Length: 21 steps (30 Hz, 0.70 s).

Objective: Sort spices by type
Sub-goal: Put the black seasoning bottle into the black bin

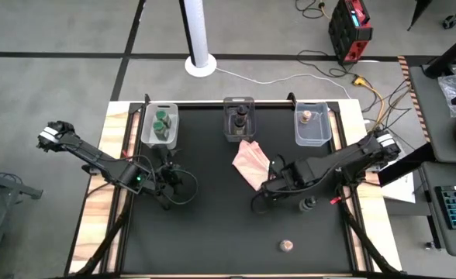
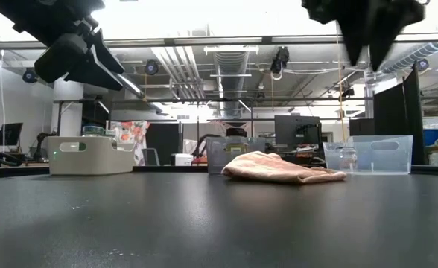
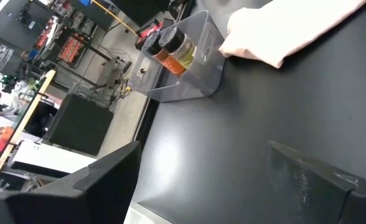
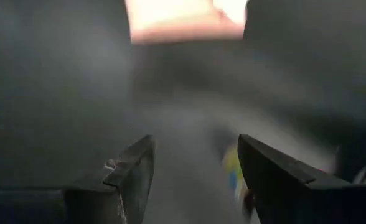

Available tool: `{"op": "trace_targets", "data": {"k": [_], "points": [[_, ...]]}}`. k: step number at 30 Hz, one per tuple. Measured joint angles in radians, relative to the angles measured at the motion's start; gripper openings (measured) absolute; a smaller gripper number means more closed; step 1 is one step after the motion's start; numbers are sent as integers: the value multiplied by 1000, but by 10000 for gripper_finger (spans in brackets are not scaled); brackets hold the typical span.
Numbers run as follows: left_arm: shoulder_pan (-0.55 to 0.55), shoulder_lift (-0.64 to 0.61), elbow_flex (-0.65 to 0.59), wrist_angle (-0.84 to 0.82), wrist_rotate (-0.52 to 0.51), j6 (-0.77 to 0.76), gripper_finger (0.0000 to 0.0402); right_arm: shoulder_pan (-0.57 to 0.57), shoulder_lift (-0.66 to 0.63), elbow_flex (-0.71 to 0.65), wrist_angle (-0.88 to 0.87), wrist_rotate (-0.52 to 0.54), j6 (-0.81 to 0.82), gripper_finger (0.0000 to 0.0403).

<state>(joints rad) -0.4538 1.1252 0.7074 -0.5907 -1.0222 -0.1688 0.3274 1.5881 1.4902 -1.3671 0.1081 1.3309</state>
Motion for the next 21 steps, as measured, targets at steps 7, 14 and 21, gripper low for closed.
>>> {"op": "trace_targets", "data": {"k": [7,14,21], "points": [[0,0,0,7,0,0,320,42,-8,-3,-150,-235,153,219],[0,0,0,8,0,0,320,85,-80,-40,-204,-294,255,219],[0,0,-2,7,1,0,320,92,-230,-135,-153,-186,364,219]]}}
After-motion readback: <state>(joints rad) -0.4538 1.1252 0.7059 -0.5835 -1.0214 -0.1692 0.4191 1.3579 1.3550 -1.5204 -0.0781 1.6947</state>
